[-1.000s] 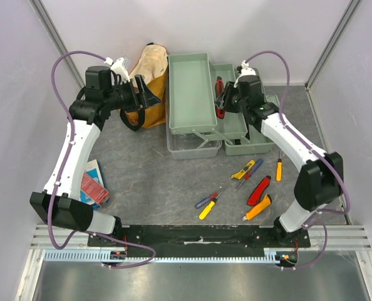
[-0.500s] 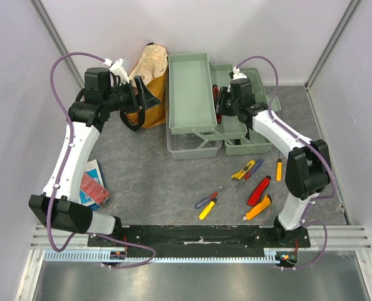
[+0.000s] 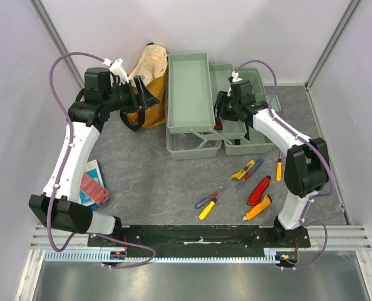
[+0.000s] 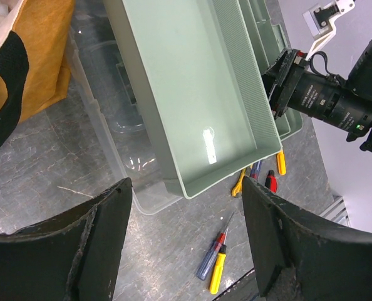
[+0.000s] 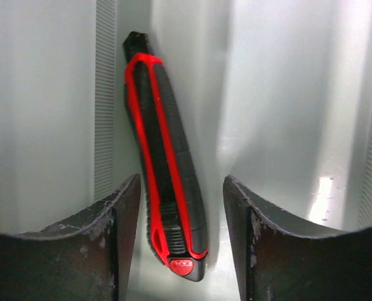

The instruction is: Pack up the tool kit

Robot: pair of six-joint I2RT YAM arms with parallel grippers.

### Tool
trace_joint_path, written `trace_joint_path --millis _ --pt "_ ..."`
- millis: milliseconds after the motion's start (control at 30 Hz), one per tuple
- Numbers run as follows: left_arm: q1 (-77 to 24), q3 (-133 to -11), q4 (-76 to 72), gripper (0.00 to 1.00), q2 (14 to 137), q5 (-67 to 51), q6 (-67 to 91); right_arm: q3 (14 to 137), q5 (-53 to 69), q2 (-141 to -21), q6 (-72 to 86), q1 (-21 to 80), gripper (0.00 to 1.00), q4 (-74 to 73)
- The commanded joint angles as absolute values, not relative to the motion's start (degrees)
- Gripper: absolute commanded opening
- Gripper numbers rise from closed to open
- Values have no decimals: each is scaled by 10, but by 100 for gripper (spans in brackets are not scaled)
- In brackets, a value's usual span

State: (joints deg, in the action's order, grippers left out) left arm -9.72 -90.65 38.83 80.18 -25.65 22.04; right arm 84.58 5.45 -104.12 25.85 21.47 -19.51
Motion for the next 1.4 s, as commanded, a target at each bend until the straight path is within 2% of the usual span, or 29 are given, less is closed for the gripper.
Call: trace_joint_path --millis 0,100,267,400,633,800,1000,1367 --pt "-98 -906 369 77 790 -254 227 879 61 -1037 267 221 66 -212" --pt "-97 -905 369 77 788 -254 225 883 44 -1027 267 217 66 -226" --pt "-97 -904 368 77 788 -254 223 883 4 -990 268 206 56 -245" --pt "-98 -904 368 77 791 -261 225 882 -53 -946 267 192 54 -279" --pt "-98 -900 368 77 793 -267 225 826 -186 -847 279 135 65 -356" --pt "-98 -896 368 77 793 -267 223 752 -265 -777 327 96 67 -433" --pt "-97 -894 368 77 796 -270 224 704 -265 -724 381 79 67 -533" --pt "-97 -877 358 77 792 -268 220 547 -141 -681 452 77 71 -526"
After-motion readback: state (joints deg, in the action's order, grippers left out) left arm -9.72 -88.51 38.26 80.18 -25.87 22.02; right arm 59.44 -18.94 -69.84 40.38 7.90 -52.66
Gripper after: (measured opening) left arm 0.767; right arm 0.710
